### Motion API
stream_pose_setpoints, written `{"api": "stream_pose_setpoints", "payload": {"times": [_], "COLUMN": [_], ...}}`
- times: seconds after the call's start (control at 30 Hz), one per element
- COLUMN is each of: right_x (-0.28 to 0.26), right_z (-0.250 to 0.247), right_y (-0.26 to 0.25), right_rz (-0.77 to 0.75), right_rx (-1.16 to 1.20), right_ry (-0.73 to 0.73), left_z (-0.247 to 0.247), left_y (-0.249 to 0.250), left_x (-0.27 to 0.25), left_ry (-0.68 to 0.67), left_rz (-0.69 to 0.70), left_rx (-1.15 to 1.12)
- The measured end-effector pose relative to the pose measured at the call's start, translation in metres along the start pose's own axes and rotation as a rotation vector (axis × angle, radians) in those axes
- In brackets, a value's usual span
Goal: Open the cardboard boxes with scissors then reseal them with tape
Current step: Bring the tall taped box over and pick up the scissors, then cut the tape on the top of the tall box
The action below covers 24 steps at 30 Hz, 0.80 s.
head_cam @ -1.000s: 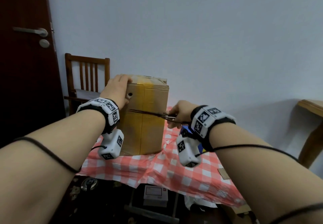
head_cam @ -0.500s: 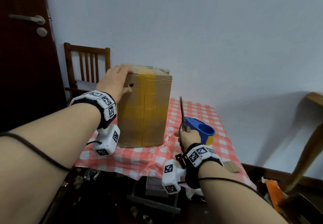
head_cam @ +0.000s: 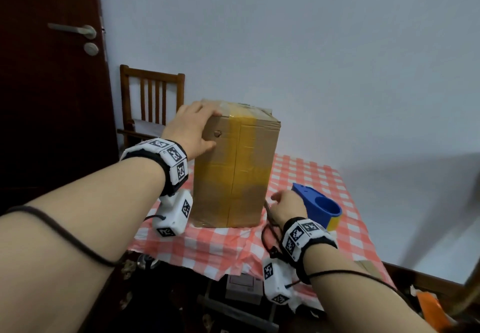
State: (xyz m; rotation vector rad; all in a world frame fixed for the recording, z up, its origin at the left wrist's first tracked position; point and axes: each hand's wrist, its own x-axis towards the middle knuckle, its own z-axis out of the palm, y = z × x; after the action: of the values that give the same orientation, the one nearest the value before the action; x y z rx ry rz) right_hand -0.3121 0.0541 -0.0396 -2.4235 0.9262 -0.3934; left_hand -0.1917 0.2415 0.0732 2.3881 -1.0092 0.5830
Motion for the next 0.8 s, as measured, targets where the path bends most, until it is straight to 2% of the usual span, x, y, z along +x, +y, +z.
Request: {"api": "stream_pose_setpoints", "payload": {"times": [0.1, 0.2, 0.3, 0.53, 0.7, 0.8], "right_x": [-0.005, -0.009, -0.004, 0.002, 0.005, 0.004], "right_z": [-0.019, -0.034, -0.04, -0.038, -0.029, -0.027], "right_y": [-0.03, -0.063, -0.091, -0.125, -0.136, -0.138], "right_rz": [-0.264, -0.529, -0.675, -0.787, -0.73, -0.761], "right_rx": [0.194, 0.211, 0.093, -0.239, -0.282, -0.328], "right_ry": [0.237, 0.25, 0.259, 0.32, 0.366, 0.398], "left_z": [-0.003, -0.005, -0.005, -0.004, -0.001, -0.001], "left_y": [-0.001, 0.0, 0.0, -0.002, -0.004, -0.006], "left_x": [0.001, 0.001, 0.001, 0.005, 0.004, 0.004], "left_ry": [0.004, 0.005, 0.002, 0.028, 0.046, 0.051], "left_rz": [0.002, -0.002, -0.012, -0.006, 0.001, 0.01], "left_rx": [-0.045, -0.067, -0.072, -0.078, -0.084, -0.108]}}
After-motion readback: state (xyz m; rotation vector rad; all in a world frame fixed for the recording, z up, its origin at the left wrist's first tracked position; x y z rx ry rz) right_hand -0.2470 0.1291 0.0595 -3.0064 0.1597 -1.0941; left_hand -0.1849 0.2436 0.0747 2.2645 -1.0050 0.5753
